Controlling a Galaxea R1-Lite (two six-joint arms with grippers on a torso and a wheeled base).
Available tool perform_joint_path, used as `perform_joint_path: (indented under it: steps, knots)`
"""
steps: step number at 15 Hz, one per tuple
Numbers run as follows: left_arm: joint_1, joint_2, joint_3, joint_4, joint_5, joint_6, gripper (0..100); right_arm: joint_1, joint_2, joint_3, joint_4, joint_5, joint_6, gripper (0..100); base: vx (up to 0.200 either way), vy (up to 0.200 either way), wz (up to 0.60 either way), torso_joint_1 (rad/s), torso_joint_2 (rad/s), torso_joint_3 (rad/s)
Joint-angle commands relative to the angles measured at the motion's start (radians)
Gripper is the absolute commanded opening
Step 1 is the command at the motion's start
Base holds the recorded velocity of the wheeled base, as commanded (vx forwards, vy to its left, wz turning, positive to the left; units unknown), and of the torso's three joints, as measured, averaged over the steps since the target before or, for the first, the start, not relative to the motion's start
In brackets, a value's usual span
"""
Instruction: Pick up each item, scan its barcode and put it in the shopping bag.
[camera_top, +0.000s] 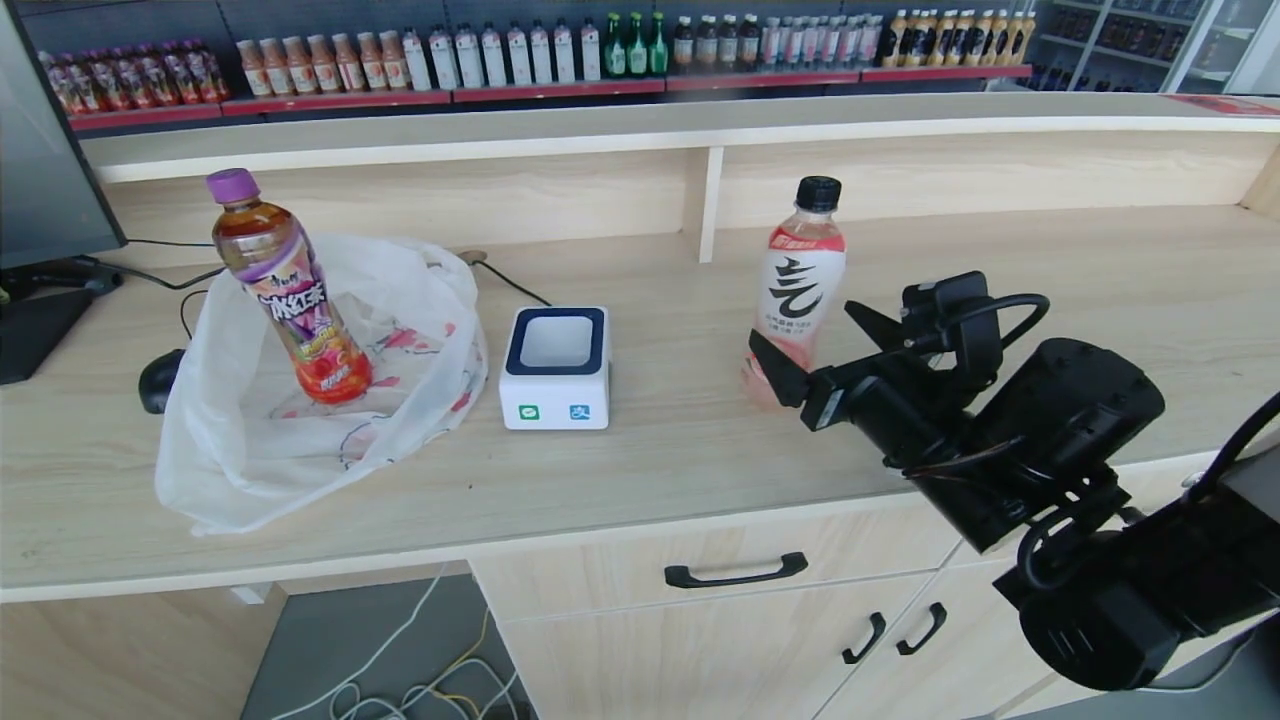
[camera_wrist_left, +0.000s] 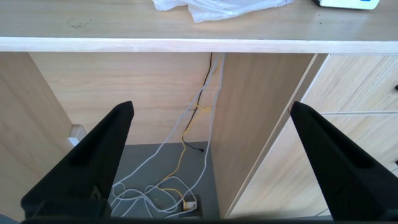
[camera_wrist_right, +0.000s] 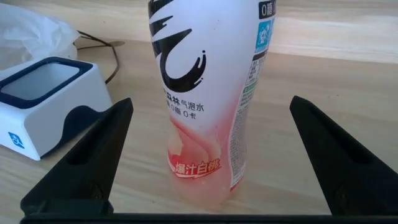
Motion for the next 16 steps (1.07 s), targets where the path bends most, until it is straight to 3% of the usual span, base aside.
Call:
perform_joint_path:
  steps: [1,10,16]
  knots:
    - [0.0,0.001,0.0,0.0,0.0,0.0,100,0.017,0.048,-0.05,0.005,-0.003,-0.001,100,0.0,0.0,0.0,0.0,0.0,0.0]
    - [0.0,0.0,0.0,0.0,0.0,0.0,100,0.02,0.094,-0.217,0.117,-0.048,-0.006,100,0.0,0.0,0.0,0.0,0.0,0.0]
    - [0.0,0.001,0.0,0.0,0.0,0.0,100,0.023,0.105,-0.257,0.129,-0.075,-0.007,100,0.0,0.0,0.0,0.0,0.0,0.0]
